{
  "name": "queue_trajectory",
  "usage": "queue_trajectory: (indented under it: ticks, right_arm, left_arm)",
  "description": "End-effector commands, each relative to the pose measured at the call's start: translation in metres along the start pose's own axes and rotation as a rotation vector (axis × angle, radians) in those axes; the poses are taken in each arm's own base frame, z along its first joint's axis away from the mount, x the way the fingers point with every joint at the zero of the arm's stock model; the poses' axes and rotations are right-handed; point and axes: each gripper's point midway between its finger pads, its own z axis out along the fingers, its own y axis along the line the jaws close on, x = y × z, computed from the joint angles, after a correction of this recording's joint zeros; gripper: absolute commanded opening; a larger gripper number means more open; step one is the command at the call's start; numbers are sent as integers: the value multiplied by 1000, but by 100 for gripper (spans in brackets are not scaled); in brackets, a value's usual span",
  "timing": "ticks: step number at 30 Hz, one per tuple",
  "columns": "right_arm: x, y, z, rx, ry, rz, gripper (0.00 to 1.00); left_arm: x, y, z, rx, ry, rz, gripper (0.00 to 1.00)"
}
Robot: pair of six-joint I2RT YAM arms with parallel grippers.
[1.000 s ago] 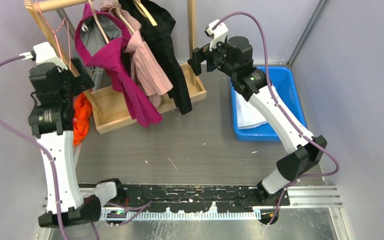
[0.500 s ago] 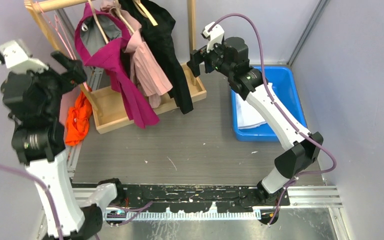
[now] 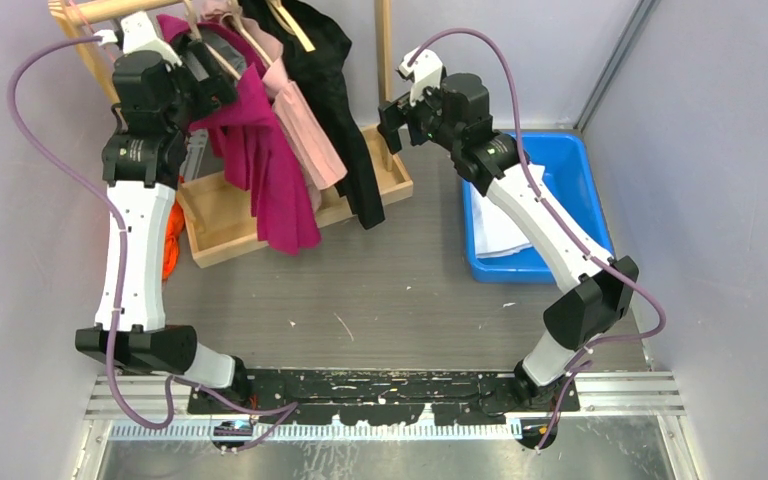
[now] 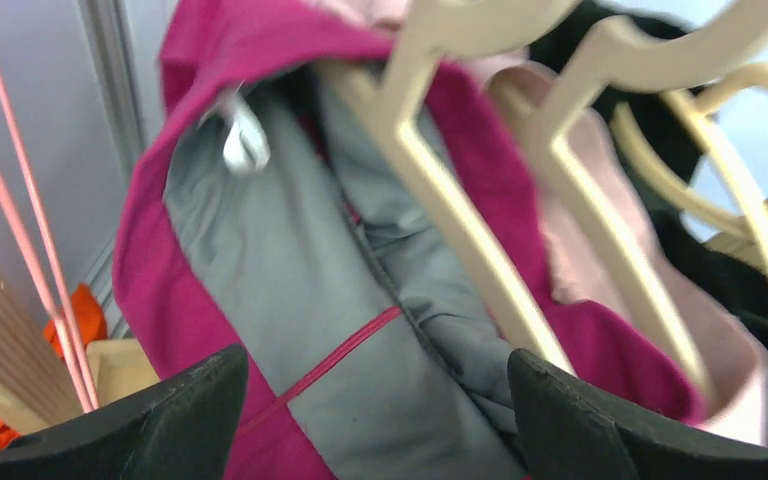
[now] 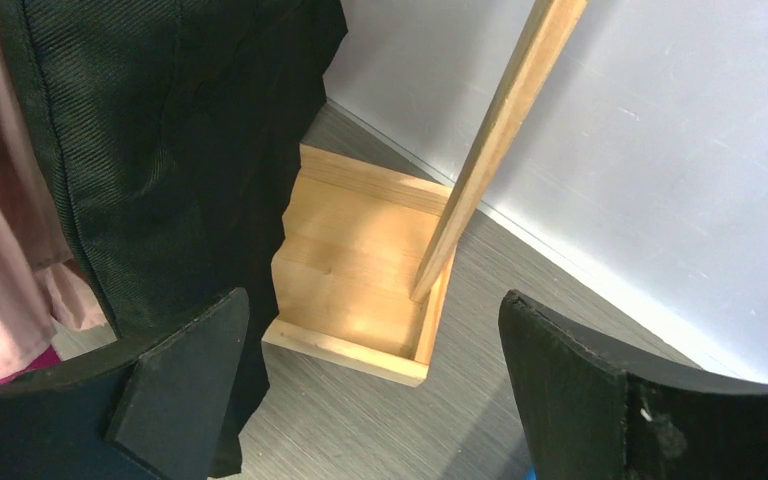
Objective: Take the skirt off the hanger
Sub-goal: Pick up the hanger from the clothesline.
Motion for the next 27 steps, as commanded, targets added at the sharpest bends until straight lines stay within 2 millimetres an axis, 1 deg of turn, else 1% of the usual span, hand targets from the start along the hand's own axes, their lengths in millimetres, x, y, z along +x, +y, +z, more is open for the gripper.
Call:
queue_trajectory:
  ticks: [1, 6, 9, 14, 20, 24, 27]
  right_arm:
    - [-35, -14, -11, 45, -87, -28, 100]
    - [-33, -14, -9, 38, -86, -16, 100]
    - [-34, -11, -8, 27, -88, -7, 100]
    - [-36, -12, -6, 27, -92, -9, 100]
    - [-36, -18, -5, 44, -90, -16, 100]
    - [-38, -22, -6, 52, -92, -13, 100]
    - [-37, -25, -6, 57, -88, -15, 100]
  left_arm:
    - [-70, -25, -35, 39, -213, 5, 99]
    - [-75, -21, -50, 7, -242, 30, 100]
    - [-78, -17, -49, -19, -253, 45, 99]
    - [-73, -18, -28, -43, -233, 43, 99]
    - [-63, -25, 4, -73, -211, 49, 99]
    - [-58, -32, 19, -84, -213, 62, 100]
    - [-61, -33, 26, -105, -228, 72, 99]
